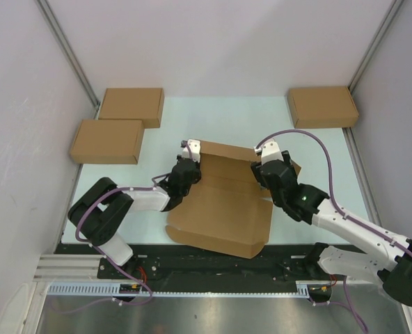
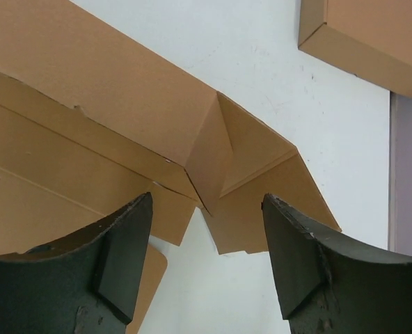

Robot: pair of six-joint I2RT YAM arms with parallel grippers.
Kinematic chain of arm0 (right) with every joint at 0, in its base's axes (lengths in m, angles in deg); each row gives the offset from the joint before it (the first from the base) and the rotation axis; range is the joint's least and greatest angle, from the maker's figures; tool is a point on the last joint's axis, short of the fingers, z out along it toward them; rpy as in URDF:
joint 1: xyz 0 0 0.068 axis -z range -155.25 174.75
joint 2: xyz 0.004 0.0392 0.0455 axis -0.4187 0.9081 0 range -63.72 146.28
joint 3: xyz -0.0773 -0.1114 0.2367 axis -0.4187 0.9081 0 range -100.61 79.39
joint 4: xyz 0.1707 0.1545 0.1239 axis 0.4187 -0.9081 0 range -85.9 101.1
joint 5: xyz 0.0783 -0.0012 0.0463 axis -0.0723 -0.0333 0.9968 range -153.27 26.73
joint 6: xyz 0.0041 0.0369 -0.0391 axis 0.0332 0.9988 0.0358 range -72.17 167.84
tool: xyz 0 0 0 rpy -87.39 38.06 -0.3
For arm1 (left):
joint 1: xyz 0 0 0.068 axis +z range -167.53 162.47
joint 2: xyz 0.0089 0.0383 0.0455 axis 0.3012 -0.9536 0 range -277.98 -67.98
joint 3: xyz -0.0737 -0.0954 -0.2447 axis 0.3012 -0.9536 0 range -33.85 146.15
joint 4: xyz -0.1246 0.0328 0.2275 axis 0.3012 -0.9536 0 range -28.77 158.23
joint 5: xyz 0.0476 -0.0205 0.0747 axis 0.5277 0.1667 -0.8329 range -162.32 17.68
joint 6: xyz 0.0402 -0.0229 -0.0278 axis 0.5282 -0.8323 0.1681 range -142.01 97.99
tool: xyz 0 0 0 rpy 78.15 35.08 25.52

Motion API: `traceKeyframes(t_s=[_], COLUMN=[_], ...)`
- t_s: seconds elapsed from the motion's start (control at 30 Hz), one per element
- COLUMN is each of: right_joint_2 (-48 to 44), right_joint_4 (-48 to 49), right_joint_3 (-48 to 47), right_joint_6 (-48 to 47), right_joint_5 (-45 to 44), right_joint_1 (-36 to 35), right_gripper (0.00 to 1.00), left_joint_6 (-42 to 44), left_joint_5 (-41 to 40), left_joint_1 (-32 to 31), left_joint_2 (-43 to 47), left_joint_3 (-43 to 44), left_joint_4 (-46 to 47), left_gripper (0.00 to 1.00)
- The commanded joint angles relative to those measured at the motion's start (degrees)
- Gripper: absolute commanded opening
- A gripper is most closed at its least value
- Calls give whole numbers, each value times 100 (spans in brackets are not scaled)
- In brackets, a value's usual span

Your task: Fold the paper box

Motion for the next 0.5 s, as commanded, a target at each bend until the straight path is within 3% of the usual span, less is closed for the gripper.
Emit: traceKeyframes(t_s=[0.0,0.3,0.47], right_joint_2=[89,677,871], right_joint_4=[169,713,1047], right_joint_3=[-17,-17,-8], right_joint_6=[141,132,123], right_joint_5=[46,-261,-411], right_joint_1=[121,191,270], right_gripper=[68,61,52], left_joint_6=[203,212,220], left_joint_5=[323,358,332], left_joint_1=[12,21,21], left_joint_2=[132,115,115], left_joint_3=[100,82,47], left_joint_4=[-435,-365,-338], left_gripper=[0,0,0])
